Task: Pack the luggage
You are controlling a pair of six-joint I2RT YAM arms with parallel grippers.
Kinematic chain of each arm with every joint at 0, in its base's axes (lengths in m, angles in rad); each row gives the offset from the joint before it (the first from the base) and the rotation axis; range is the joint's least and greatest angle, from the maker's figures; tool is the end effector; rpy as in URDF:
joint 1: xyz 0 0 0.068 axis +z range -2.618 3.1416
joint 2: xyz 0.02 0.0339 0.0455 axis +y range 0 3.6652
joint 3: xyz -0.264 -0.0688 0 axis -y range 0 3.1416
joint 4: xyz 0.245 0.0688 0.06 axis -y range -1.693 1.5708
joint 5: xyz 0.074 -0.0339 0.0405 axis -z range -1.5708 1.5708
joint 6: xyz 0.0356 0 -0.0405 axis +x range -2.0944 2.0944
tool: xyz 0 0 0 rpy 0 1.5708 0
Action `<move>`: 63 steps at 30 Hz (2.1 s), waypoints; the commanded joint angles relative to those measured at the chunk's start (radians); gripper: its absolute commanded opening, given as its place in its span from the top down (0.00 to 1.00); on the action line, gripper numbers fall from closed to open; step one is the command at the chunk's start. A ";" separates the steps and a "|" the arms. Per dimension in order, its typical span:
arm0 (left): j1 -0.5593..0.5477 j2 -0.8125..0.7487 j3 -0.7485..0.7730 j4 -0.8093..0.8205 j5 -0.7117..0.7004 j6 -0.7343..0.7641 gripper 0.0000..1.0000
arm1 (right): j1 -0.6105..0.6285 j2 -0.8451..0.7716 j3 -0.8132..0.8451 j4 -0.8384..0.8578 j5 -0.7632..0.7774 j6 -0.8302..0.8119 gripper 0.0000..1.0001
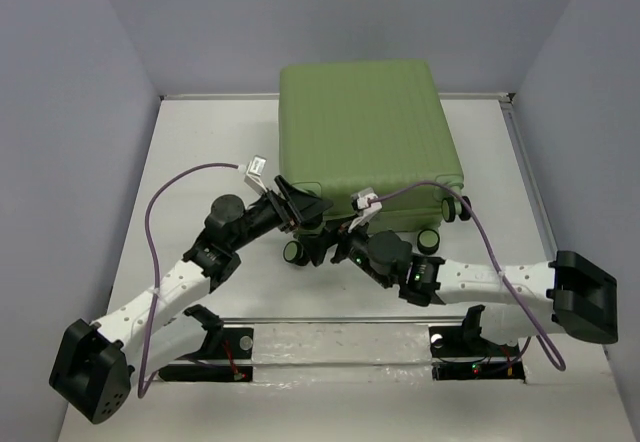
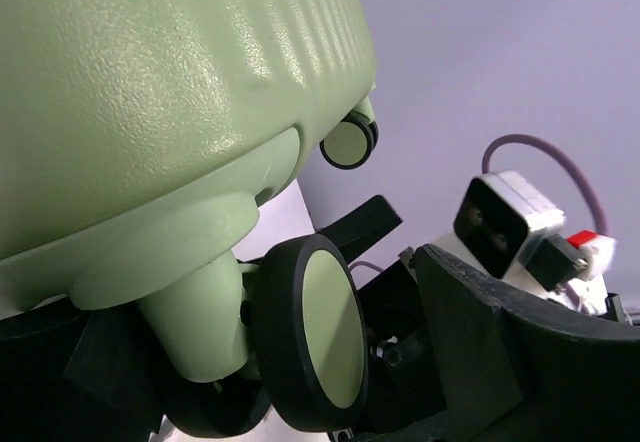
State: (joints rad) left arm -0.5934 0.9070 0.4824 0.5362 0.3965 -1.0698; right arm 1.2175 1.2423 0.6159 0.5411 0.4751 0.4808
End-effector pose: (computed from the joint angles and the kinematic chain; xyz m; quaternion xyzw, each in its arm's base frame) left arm 0.1676 -0.1297 0.2871 -0.0115 0.6697 -0.6285 0.3953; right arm 0.1100 0.2512 0.2594 -0.1093 0.7252 0.3790 0.5644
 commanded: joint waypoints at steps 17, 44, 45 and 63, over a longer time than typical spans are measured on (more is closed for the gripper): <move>0.133 -0.065 -0.034 0.167 0.090 0.057 0.01 | -0.075 0.170 0.260 0.106 0.088 -0.269 0.64; -0.045 -0.192 -0.246 -0.047 -0.479 0.505 0.46 | -0.133 0.177 0.274 0.033 -0.009 -0.260 0.93; -0.058 -0.153 -0.242 -0.033 -0.490 0.508 0.46 | -0.133 0.178 0.278 0.031 -0.012 -0.260 0.93; -0.167 0.069 -0.130 0.039 -0.677 0.554 0.53 | -0.133 0.200 0.277 0.048 -0.076 -0.231 0.93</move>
State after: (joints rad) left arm -0.7467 0.9447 0.2970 0.4999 -0.1928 -0.5522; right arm 1.1152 1.4269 0.8444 0.5316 0.3954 0.2428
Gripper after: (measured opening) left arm 0.487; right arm 0.623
